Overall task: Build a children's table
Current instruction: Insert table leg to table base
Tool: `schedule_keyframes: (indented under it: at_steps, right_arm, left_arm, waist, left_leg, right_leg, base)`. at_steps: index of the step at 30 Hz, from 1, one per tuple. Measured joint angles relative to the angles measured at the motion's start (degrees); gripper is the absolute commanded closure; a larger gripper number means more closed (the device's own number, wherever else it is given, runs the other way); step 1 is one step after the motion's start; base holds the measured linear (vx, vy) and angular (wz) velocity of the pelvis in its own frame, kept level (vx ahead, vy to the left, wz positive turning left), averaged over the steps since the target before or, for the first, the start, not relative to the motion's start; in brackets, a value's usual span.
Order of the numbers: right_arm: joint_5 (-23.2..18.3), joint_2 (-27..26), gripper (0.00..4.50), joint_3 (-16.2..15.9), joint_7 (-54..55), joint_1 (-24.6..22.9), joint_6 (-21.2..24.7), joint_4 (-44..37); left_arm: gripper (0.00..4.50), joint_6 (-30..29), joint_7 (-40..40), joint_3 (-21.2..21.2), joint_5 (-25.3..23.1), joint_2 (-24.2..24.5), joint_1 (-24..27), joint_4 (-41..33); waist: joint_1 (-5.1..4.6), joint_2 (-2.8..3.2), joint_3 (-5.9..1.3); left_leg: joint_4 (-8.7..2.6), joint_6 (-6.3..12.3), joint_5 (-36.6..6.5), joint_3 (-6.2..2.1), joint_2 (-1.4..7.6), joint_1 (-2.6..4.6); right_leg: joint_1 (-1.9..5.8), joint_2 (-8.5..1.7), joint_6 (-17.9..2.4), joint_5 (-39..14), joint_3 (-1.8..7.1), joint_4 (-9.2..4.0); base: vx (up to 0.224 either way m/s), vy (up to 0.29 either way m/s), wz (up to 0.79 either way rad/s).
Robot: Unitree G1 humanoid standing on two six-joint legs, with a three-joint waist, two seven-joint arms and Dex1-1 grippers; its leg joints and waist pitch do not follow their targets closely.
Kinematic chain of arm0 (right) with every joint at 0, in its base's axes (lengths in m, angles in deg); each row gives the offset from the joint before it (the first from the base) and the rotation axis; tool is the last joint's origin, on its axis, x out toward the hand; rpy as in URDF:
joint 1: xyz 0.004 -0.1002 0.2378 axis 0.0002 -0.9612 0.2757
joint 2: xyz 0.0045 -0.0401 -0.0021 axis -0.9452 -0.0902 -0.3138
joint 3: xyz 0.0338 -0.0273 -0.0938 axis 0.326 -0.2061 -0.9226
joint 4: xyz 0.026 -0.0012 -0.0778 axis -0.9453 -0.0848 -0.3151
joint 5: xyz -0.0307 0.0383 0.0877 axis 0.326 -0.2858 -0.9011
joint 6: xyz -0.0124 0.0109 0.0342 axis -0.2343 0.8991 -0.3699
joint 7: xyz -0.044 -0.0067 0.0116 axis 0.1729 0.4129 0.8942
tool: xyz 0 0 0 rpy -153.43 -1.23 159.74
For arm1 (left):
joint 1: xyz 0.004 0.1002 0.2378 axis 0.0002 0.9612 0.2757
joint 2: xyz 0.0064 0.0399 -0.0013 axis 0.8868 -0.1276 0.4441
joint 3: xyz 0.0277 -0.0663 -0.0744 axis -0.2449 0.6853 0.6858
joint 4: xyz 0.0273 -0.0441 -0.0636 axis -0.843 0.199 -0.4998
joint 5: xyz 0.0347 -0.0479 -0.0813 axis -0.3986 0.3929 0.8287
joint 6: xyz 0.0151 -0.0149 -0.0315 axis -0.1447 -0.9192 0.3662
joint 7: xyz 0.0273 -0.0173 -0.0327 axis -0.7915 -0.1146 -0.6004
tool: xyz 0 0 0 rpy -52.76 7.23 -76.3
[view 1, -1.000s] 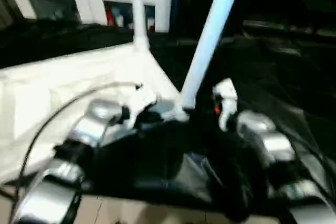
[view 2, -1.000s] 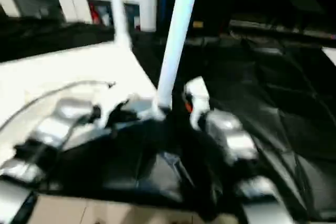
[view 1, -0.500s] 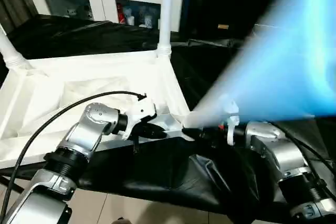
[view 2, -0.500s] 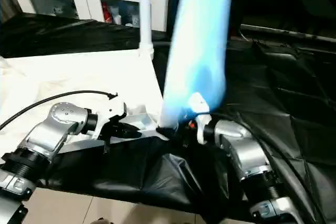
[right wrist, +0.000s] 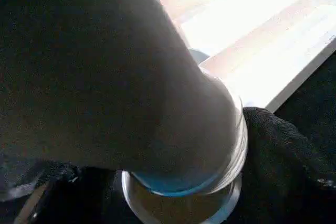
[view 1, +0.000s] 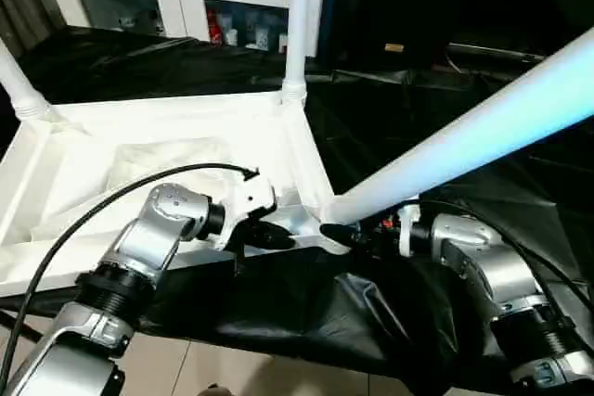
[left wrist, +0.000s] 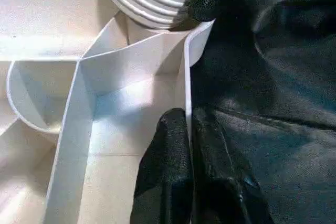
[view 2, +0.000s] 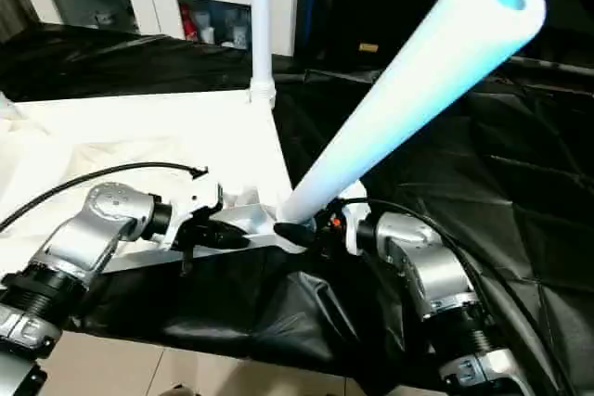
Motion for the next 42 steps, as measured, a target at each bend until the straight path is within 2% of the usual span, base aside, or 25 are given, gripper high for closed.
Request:
schedule_keyframes:
  at_steps: [6, 11, 15, 24, 26, 30, 31, 35, 37, 40, 41, 42]
  right_arm:
    - [-1.0, 0.8, 1.29, 0.0, -2.6, 0.0, 2.0, -0.2]
    - [-3.1, 3.7, 1.3, -0.1, -7.3, 0.5, 6.6, -1.0]
    - [-3.6, 5.0, 1.3, 0.0, -8.0, 3.9, 12.3, -0.9]
    - [-3.2, 4.1, 1.3, 0.2, -6.6, 6.3, 14.0, 2.1]
    - [-3.6, 3.4, 1.3, 0.4, -6.6, 6.3, 14.9, 2.1]
    - [-4.5, 3.1, 1.3, 1.2, -6.6, 6.6, 15.7, 2.0]
    - [-4.6, 3.1, 1.3, 1.2, -6.7, 6.7, 15.8, 2.0]
    - [-4.8, 3.2, 1.3, 1.2, -6.6, 6.7, 17.2, 2.0]
    - [-4.8, 3.1, 1.3, 1.2, -6.4, 6.9, 17.9, 2.0]
    - [-4.6, 3.1, 1.3, 1.2, -5.7, 7.7, 18.4, 2.0]
    - [-4.6, 3.1, 1.3, 1.1, -5.6, 8.1, 18.6, 2.0]
    - [-4.6, 3.1, 1.3, 1.1, -5.6, 8.4, 18.7, 2.0]
  left_arm:
    - [4.5, -1.0, 0.7, 0.0, 0.2, 0.2, 0.4, -0.6]
    - [4.5, -1.1, 1.3, -0.1, 0.4, 0.3, 0.4, -0.7]
    - [4.5, -1.4, 1.4, -0.4, 0.4, 0.1, 0.4, -0.7]
    - [4.5, -0.9, 1.0, -0.5, 0.3, -0.5, 0.0, -0.2]
    - [3.93, -0.9, 0.0, -0.3, 0.2, -1.3, -1.3, 0.5]
    - [3.69, -2.0, 0.7, 3.7, 6.4, -2.8, -3.4, -2.6]
    - [3.5, -3.1, 1.0, 4.9, 7.9, -2.8, -4.1, -3.9]
    - [3.35, -7.2, 1.4, 10.4, 14.5, -3.5, -6.7, -9.2]
    - [3.01, -8.8, 1.6, 10.8, 16.5, -4.2, -6.7, -11.0]
    - [2.89, -10.1, 1.3, 10.7, 18.3, -5.7, -6.4, -13.4]
    - [2.63, -10.1, 1.2, 10.6, 18.8, -6.4, -6.4, -14.0]
    - [2.56, -10.1, 0.8, 10.5, 19.1, -6.9, -6.4, -14.4]
  waist:
    - [0.03, -0.01, 0.0]
    - [0.18, -0.01, 0.0]
    - [0.16, -0.01, 0.0]
    - [0.38, -0.02, 0.0]
    - [0.49, -0.01, 0.0]
    - [0.53, -0.23, 0.0]
    - [0.49, -0.23, 0.0]
    - [0.31, -0.23, 0.0]
    - [0.3, -0.24, 0.0]
    - [0.28, -0.28, 0.01]
    - [0.28, -0.29, 0.0]
    - [0.28, -0.3, 0.0]
  left_leg:
    - [0.06, 0.0, 0.0, -0.01, 0.0, 0.0]
    - [0.21, 0.03, 0.0, -0.02, 0.02, 0.0]
    - [0.43, 0.03, 0.0, -0.03, 0.03, 0.03]
    - [0.6, 0.01, 0.0, -0.05, 0.02, 0.02]
    - [0.63, 0.01, 0.0, -0.05, 0.02, -0.02]
    - [0.71, 0.02, 0.0, -0.06, 0.03, -0.08]
    - [0.71, 0.02, 0.0, -0.05, 0.02, -0.06]
    - [0.71, 0.02, 0.0, -0.03, 0.01, -0.05]
    - [0.72, 0.01, 0.0, -0.03, 0.02, -0.01]
    - [0.74, 0.01, 0.0, -0.04, 0.02, -0.01]
    - [0.74, 0.01, 0.0, -0.04, 0.02, -0.01]
    - [0.74, 0.01, 0.0, -0.04, 0.02, -0.03]
  right_leg:
    - [0.03, 0.0, 0.0, 0.0, 0.0, 0.03]
    - [0.06, -0.01, 0.0, 0.0, 0.0, 0.09]
    - [0.05, 0.0, 0.0, 0.0, 0.01, 0.37]
    - [0.02, -0.02, 0.0, 0.0, 0.02, 0.62]
    - [-0.02, -0.02, 0.0, 0.0, 0.02, 0.62]
    - [-0.02, -0.01, 0.0, 0.0, 0.01, 0.62]
    - [-0.02, -0.01, 0.0, 0.0, 0.01, 0.62]
    - [0.07, -0.01, 0.0, 0.0, 0.02, 0.68]
    - [0.08, -0.01, 0.0, 0.0, 0.02, 0.69]
    - [0.06, -0.01, 0.0, 0.0, 0.02, 0.72]
    - [0.08, -0.01, 0.0, 0.0, 0.02, 0.73]
    - [0.09, -0.01, 0.0, 0.0, 0.02, 0.74]
  base:
    - [0.0, 0.0, 0.0]
    - [0.0, 0.0, 0.0]
    - [0.0, 0.0, 0.0]
    - [0.0, 0.0, 0.0]
    - [0.0, 0.0, 0.0]
    - [0.0, 0.0, 0.0]
    - [0.0, 0.0, 0.0]
    - [0.0, 0.0, 0.0]
    - [0.0, 0.0, 0.0]
    - [0.0, 0.0, 0.0]
    - [0.0, 0.0, 0.0]
    - [0.0, 0.0, 0.0]
